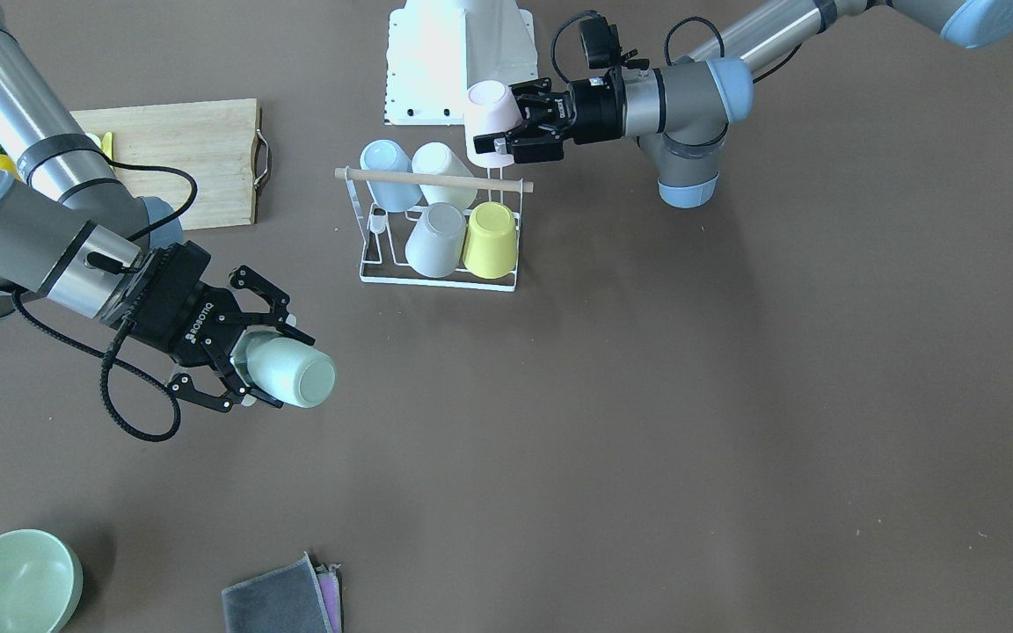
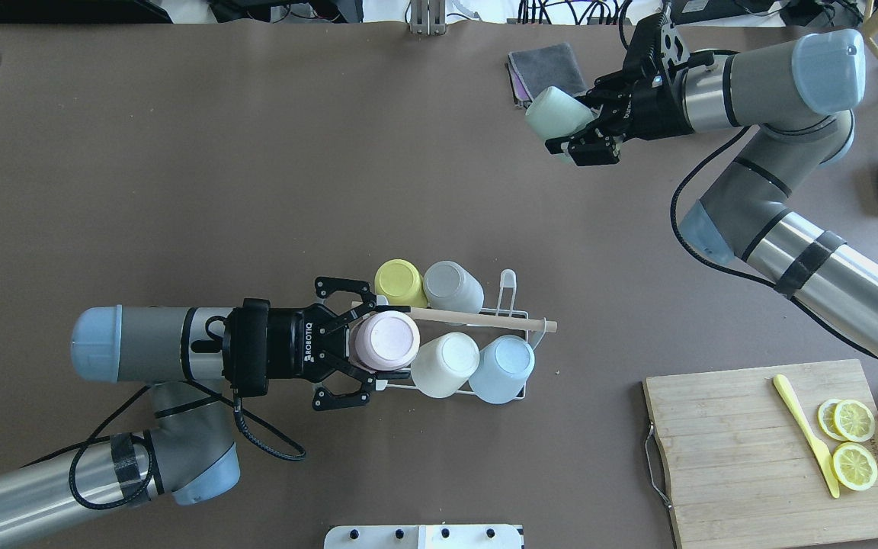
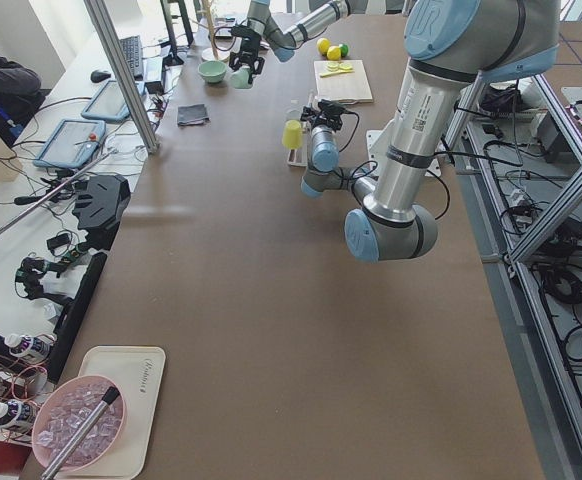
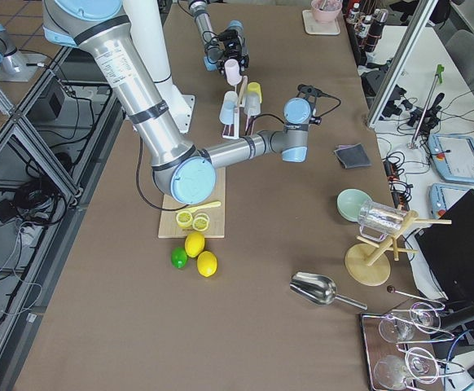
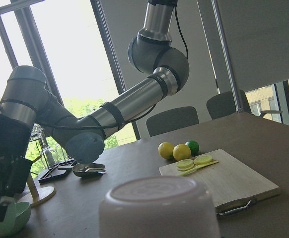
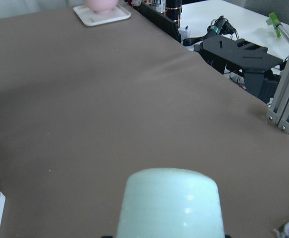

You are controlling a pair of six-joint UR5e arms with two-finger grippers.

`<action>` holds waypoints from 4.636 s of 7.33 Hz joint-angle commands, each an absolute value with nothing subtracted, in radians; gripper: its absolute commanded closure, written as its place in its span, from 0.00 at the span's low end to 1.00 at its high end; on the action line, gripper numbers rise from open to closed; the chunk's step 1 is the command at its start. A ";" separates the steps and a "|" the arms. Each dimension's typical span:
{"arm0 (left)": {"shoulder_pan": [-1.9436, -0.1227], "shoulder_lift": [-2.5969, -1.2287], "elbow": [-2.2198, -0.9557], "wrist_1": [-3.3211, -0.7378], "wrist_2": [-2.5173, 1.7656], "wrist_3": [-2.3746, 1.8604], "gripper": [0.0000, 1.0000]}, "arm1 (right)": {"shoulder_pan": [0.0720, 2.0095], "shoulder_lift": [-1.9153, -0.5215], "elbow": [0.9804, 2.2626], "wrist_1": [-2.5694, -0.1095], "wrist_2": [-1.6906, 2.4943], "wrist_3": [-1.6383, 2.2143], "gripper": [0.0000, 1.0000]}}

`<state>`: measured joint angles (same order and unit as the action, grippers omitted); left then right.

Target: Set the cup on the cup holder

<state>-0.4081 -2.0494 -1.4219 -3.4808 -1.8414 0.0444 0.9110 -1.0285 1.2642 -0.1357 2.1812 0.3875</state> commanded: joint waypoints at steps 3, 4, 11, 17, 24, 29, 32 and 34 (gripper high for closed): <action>-0.397 -2.042 -1.416 -3.481 -1.842 0.048 0.51 | 0.764 -1.078 1.294 0.243 2.074 0.584 1.00; -0.397 -2.040 -1.414 -3.479 -1.841 0.048 0.51 | 0.732 -1.078 1.310 0.253 2.071 0.583 1.00; -0.396 -2.049 -1.404 -3.481 -1.798 0.044 0.02 | 0.595 -1.141 1.353 0.327 1.928 0.572 1.00; -0.451 -1.976 -1.527 -3.403 -1.809 0.037 0.02 | 0.577 -1.175 1.367 0.342 1.930 0.542 1.00; -0.647 -1.839 -1.805 -2.535 -1.749 0.102 0.02 | 0.572 -1.221 1.401 0.347 1.936 0.551 0.00; -0.653 -1.859 -1.853 -1.934 -1.351 0.173 0.02 | 0.670 -1.299 1.465 0.325 2.094 0.555 0.00; -0.658 -1.845 -1.870 -1.760 -1.333 0.170 0.02 | 0.915 -1.379 1.456 0.068 2.396 0.551 0.00; -0.672 -1.856 -1.864 -1.718 -1.421 0.059 0.02 | 1.024 -1.416 1.465 -0.197 2.416 0.540 0.00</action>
